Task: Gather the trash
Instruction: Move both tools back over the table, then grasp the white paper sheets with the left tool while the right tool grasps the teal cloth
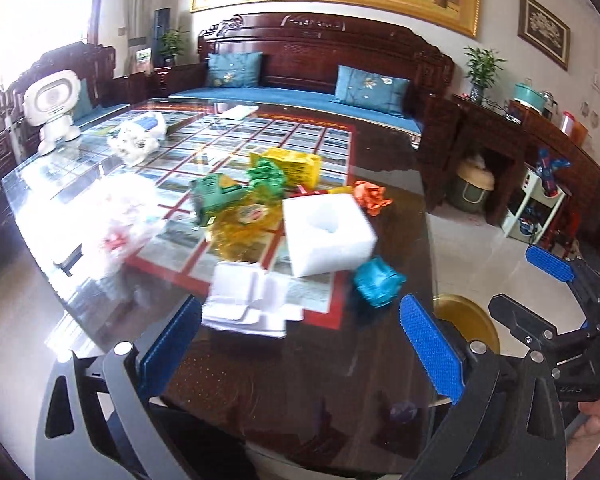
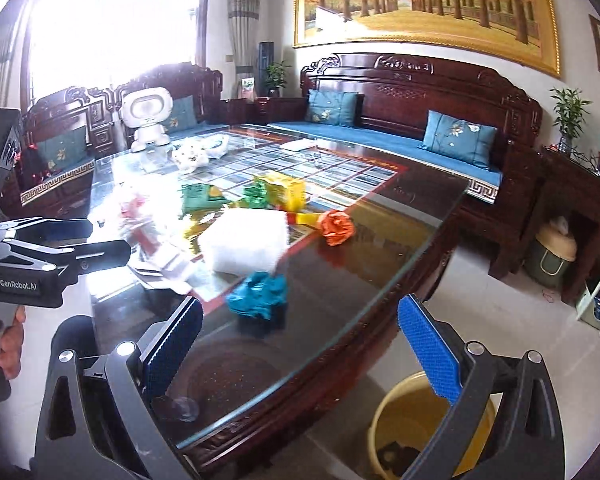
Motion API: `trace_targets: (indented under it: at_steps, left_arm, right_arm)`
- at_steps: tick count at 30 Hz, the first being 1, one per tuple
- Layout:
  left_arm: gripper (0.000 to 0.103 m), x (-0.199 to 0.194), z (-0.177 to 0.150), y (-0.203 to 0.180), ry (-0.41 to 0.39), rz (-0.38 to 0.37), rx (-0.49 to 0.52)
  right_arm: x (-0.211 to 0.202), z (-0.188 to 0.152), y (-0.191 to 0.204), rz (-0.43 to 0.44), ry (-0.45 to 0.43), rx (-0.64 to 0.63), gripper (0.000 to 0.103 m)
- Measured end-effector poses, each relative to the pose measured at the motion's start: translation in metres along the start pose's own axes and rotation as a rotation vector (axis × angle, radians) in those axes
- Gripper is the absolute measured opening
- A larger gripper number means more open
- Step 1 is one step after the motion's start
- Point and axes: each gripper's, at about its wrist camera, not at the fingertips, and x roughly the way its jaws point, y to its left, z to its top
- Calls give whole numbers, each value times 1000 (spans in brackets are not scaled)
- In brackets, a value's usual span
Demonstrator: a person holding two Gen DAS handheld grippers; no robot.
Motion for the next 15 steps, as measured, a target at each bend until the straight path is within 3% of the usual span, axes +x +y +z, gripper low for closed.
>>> trace_targets:
  at_steps: [7,15]
  left_arm:
    - [99,-14,-17,34,-25,86,-8]
    - [99,-1,-21,50,-13,66,-24]
  right_arm:
    - [8,2,29,55,20,7,95]
    - [28,3,33,66,66,24,95]
